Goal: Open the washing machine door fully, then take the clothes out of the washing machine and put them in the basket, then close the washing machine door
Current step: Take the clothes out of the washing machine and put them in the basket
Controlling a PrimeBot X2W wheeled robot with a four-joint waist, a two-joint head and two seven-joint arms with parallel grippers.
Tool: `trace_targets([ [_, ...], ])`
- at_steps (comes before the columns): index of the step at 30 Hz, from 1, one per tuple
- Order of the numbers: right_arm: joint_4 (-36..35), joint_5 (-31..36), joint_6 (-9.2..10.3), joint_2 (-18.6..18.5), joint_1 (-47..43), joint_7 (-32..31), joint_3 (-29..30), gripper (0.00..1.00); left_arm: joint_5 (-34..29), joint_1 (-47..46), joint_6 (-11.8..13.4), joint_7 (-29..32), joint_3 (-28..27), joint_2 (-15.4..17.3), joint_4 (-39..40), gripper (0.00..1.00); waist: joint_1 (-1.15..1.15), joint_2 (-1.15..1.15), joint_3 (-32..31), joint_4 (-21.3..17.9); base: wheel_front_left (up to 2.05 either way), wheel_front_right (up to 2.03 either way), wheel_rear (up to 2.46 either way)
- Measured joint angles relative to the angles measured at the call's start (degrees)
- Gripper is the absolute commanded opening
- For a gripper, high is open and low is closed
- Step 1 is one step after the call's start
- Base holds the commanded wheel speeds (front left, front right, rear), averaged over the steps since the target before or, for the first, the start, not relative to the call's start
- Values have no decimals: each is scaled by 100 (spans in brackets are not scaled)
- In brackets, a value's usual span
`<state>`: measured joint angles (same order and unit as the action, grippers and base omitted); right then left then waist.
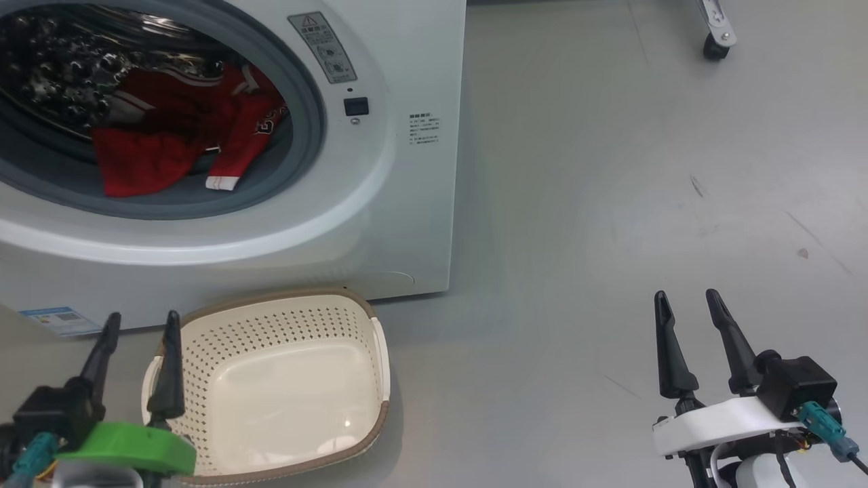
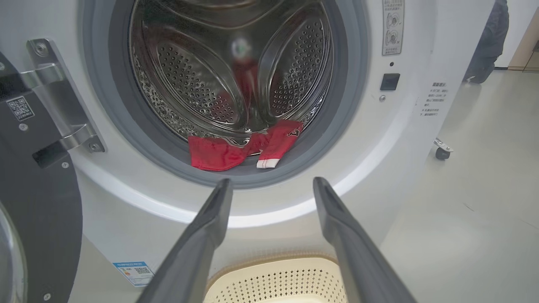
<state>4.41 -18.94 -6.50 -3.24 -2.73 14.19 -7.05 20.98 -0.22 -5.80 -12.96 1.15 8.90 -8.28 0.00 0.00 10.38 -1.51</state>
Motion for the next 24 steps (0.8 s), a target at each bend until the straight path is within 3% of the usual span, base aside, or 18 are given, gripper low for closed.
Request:
trace_targets([
  [10, -194, 1, -2, 8, 287, 1, -24, 100, -102, -1026, 73, 421, -186, 363, 168, 100, 0, 0, 695, -412, 0, 0, 0],
  [24, -260, -22, -18, 64, 729, 1, -121, 100, 5, -2441, 174, 1623, -361, 821, -338, 100, 1, 0, 1566, -1089, 0, 0, 0],
])
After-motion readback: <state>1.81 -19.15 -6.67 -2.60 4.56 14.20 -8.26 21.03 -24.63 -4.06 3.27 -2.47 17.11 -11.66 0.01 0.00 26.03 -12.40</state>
